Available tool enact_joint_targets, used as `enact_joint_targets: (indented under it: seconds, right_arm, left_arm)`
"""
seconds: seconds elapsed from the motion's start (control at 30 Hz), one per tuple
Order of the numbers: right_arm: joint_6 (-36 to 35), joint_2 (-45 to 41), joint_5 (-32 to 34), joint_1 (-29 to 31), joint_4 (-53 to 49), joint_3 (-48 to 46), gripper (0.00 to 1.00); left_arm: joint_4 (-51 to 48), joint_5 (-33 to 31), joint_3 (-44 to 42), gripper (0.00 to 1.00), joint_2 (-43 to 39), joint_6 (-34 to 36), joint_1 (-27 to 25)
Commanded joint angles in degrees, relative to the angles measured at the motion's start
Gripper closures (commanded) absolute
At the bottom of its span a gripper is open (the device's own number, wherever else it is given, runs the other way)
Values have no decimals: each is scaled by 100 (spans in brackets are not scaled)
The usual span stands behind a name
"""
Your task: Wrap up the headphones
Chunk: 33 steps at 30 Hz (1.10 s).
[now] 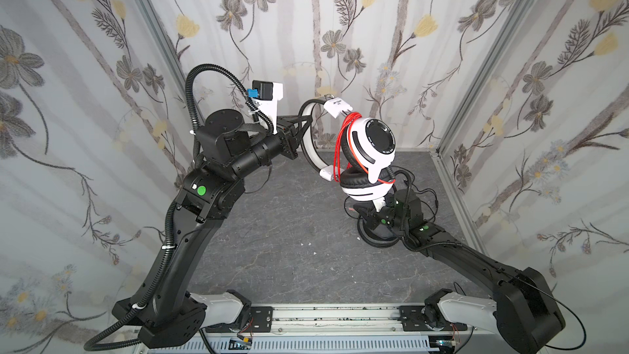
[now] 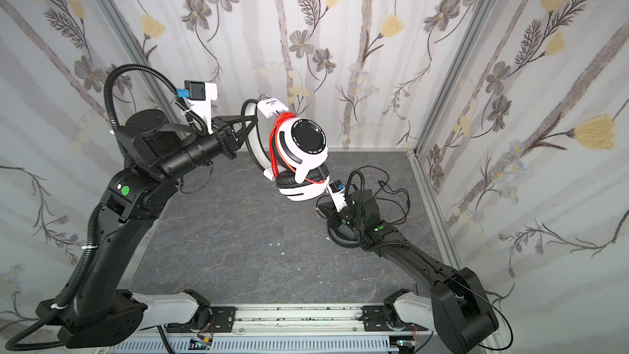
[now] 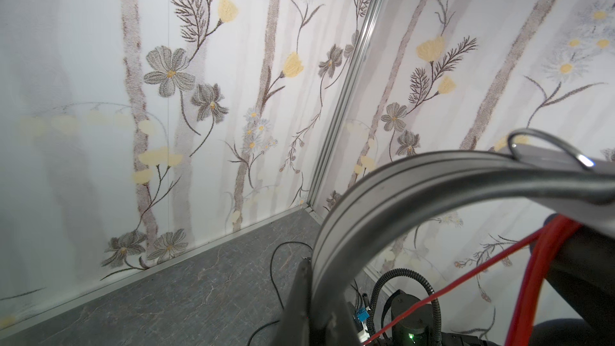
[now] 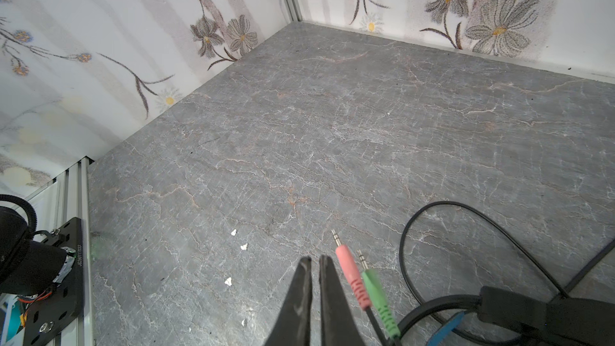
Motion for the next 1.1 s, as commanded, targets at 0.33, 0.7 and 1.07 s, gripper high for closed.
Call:
enact_joint_targets:
  seconds: [0.33, 0.7, 1.07]
  right_arm:
    - [-325, 196, 1053, 85, -641, 144, 100]
    - [-591, 212, 1820, 531, -1195, 359, 100]
    - [-1066, 51, 2465, 1559, -1691, 800, 100]
  left_arm:
    - [1868, -1965, -590, 100, 138, -2054, 77]
    - [1936, -3031, -837, 100, 336, -2510, 72]
    - [1529, -4122, -532, 100, 1029, -1354, 169]
